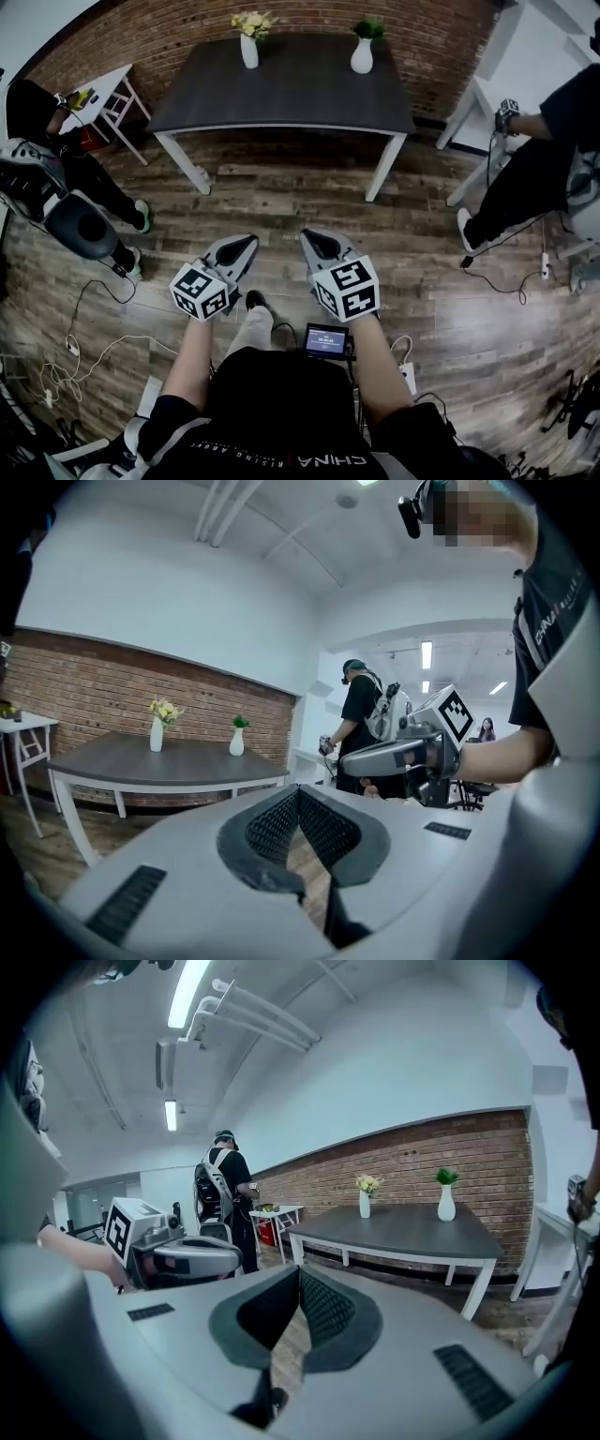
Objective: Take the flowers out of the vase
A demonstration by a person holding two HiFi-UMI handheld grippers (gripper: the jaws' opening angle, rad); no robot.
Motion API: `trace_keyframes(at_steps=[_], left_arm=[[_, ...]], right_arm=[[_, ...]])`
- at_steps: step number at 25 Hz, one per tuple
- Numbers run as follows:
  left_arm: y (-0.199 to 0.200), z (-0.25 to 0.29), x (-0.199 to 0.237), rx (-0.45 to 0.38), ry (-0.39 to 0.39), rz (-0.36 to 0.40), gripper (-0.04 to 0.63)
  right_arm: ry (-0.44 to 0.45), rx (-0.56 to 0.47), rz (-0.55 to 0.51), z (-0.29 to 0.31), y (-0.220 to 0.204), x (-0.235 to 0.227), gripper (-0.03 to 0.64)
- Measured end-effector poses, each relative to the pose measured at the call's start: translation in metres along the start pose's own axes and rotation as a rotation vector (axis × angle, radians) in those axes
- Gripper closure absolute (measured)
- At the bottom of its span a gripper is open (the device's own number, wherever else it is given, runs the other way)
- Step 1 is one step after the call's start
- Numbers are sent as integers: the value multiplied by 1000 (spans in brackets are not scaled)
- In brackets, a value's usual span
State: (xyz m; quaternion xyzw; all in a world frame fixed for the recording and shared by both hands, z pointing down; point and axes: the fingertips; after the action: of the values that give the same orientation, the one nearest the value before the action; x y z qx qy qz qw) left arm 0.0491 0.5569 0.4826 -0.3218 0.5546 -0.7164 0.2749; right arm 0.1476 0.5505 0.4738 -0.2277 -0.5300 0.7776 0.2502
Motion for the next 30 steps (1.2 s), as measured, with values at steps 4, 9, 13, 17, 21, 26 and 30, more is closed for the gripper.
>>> trace_keyframes(at_steps=[4, 9, 13, 17, 21, 26, 30], left_arm=[[-3, 16, 42, -7, 6, -24, 592], [11, 39, 128, -22, 10, -49, 592], [38, 56, 199, -31, -6, -41, 592], [63, 74, 258, -61, -16, -58, 592], [69, 89, 296, -63, -28, -75, 592], [66, 116, 338, -28, -25, -78, 592], [73, 149, 377, -16, -22, -71, 592]], right_arm=[[-2, 15, 5, 41, 2, -19, 609], [-18, 23, -6, 114, 31, -42, 609], [-49, 28, -3, 176, 69, -65, 609], [-61, 20, -11, 226, 98, -81, 609], [-63, 35, -5, 263, 109, -94, 609], [-53, 44, 6, 307, 118, -122, 609], [-39, 37, 9, 350, 132, -156, 609]])
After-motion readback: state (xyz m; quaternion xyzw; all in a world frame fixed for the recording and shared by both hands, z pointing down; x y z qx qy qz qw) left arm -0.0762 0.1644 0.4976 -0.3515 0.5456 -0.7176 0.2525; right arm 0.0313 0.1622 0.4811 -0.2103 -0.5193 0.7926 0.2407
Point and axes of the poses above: the fingertips, and each gripper's own axes: z forward along the fingers, x to its left, y out of its top, and after that the axes turned 2 degrees about -z, right-handed
